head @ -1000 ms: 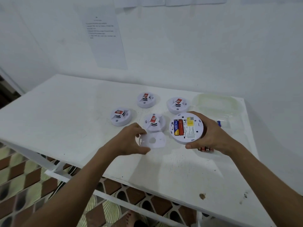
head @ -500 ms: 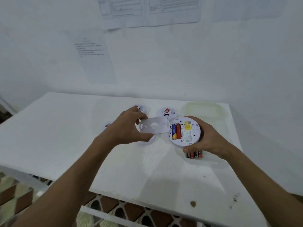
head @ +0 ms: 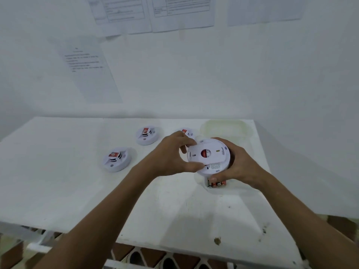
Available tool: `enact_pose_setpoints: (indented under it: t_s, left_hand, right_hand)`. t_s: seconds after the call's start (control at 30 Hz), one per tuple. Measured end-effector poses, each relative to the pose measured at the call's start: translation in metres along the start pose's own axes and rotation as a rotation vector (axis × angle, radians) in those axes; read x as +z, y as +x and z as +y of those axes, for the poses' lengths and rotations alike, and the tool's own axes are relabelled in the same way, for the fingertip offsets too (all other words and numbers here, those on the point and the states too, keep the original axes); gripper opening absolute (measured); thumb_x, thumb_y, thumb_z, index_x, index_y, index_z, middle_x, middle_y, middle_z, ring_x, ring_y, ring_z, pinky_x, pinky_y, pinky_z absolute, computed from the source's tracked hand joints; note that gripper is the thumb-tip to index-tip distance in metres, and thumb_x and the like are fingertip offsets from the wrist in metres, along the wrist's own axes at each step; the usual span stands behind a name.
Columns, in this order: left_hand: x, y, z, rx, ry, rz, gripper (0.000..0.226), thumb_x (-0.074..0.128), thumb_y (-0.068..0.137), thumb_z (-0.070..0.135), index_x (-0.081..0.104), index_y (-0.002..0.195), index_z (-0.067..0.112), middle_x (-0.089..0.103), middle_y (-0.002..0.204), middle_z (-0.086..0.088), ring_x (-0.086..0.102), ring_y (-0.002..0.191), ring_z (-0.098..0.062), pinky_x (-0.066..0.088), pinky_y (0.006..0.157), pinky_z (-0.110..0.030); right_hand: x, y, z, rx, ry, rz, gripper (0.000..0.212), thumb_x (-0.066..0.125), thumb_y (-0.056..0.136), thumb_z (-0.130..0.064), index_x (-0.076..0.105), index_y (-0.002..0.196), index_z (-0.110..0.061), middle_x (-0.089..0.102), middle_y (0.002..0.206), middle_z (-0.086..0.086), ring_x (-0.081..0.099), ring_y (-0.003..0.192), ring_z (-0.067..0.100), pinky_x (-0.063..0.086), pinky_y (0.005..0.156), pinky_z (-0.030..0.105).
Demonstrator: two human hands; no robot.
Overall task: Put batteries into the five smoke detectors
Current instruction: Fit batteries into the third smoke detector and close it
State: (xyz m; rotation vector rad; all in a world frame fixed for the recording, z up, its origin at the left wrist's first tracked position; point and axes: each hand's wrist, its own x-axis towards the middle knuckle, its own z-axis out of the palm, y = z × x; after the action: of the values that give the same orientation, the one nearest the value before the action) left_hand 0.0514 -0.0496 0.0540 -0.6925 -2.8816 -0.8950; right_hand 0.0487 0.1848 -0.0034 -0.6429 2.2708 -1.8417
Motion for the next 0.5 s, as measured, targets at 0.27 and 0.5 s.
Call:
enact_pose_setpoints:
  t_s: [0.27,0.5]
  left_hand:
    - [0.0068,0.0041,0.0027,0.034,-0.041,-0.018,0.062,0.085,0.065,0.046,0.064,0.12,0.025,0.055,0.11,0.009,0.055,0.091,-0.006,0.048,0.073,-0.019]
    - [0.0029,0.0091,0.003,-0.039,-0.059,-0.118,0.068,0.083,0.064,0.052,0.061,0.124,0.029,0.051,0.116,0.013,0.056,0.098,-0.004,0.053,0.08,-0.023]
  right_hand:
    - [-0.003,-0.0024,0.0046,0.017,0.005,-0.015,0.097,0.095,0.047,-0.009,0.055,0.134,-0.023,0.066,0.124,-0.003,0.061,0.117,0.018,0.055,0.094,0.033]
    - [-0.005,-0.003,0.0053,0.031,0.006,-0.032,0.097,0.096,0.047,-0.009,0.054,0.135,-0.022,0.067,0.123,-0.003,0.061,0.116,0.018,0.054,0.089,0.029]
